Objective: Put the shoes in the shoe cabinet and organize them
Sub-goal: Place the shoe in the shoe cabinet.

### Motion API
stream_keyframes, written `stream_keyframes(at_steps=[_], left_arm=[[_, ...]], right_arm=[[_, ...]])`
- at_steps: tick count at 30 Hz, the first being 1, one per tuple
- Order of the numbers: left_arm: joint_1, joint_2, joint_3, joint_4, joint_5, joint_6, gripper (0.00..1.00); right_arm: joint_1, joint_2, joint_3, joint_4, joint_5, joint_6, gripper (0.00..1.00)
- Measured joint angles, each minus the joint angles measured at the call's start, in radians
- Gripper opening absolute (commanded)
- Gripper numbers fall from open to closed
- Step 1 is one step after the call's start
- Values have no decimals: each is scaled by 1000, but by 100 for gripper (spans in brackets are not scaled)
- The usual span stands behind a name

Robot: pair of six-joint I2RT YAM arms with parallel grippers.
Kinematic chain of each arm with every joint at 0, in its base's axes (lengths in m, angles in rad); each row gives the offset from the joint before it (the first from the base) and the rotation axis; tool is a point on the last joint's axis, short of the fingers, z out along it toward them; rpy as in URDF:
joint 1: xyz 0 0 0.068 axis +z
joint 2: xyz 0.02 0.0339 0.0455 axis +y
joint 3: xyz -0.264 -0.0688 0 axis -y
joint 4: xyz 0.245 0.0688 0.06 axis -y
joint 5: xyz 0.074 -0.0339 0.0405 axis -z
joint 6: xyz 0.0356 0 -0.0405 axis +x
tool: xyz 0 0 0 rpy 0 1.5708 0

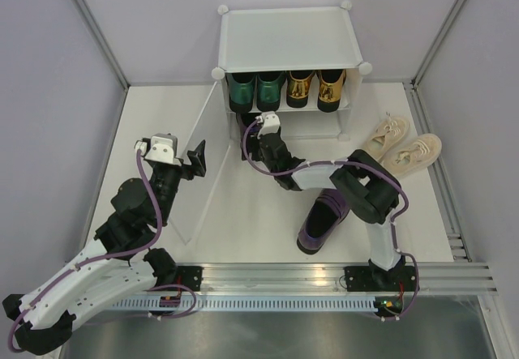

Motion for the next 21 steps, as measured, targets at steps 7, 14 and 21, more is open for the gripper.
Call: stream_keyframes(at_steps=[7, 14, 21], left_arm=[[0, 0, 0, 0, 0, 0, 86], [0, 0, 1, 0, 0, 0, 86], [0, 0, 2, -3, 2, 0, 86]], right_arm=[[-6, 42, 48, -36, 14, -21, 66], [-12, 63, 87, -58, 8, -34, 59], [-20, 110, 151, -70, -8, -48, 57]])
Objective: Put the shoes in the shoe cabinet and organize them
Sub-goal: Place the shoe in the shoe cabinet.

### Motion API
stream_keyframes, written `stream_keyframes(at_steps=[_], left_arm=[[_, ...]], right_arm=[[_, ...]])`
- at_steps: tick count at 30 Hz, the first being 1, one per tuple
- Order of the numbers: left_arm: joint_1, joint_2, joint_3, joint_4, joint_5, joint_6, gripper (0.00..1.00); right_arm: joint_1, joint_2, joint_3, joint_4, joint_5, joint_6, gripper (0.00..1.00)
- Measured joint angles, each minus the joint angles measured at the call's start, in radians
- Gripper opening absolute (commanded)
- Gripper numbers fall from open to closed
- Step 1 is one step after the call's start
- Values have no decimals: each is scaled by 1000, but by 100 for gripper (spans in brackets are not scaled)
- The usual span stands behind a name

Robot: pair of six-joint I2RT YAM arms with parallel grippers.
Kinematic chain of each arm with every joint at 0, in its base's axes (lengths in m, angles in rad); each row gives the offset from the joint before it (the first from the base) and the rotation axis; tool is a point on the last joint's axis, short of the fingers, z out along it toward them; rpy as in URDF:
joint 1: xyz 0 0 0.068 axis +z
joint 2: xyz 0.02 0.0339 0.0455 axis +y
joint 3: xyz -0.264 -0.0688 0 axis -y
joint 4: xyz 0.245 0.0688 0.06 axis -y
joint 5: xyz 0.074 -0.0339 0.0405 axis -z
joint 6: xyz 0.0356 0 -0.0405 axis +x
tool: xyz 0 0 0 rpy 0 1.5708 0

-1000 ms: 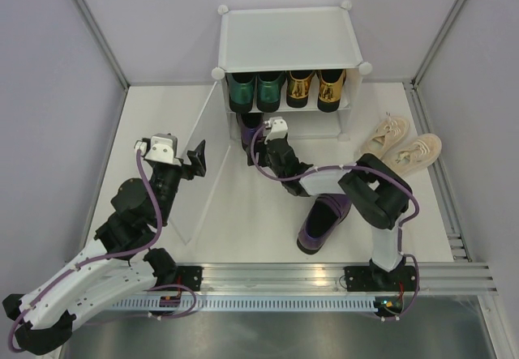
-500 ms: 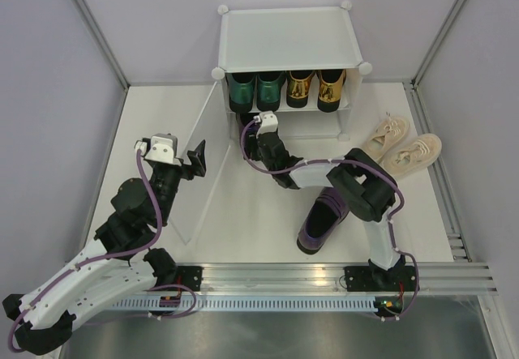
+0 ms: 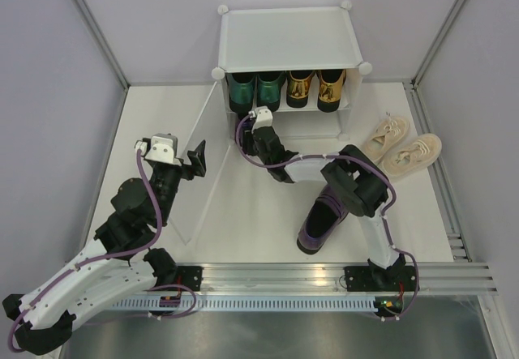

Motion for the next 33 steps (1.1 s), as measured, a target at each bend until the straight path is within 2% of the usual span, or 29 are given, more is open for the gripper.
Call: stream_keyframes(at_steps=[4, 5, 8, 11, 18, 25, 33], left_arm=[[0, 0, 0, -1, 5, 0, 86], [0, 0, 0, -1, 8, 0, 86], [0, 0, 0, -2, 15, 0, 86], [0, 0, 2, -8, 17, 0, 86], [0, 0, 4, -12, 19, 0, 86], [0, 0, 5, -14, 20, 0, 86], [0, 0, 7, -20, 20, 0, 86]], right_arm=[[-13, 23, 37, -15, -11, -3, 59], [-16, 28, 45, -19, -13, -3, 70], [-26, 31, 54, -22, -12, -8, 84], [-32, 31, 53, -10, -13, -6, 90], [-34, 31, 41, 32, -14, 13, 91], [-32, 47, 53, 47, -9, 25, 97], [-24, 92, 95, 43, 16, 35, 98]])
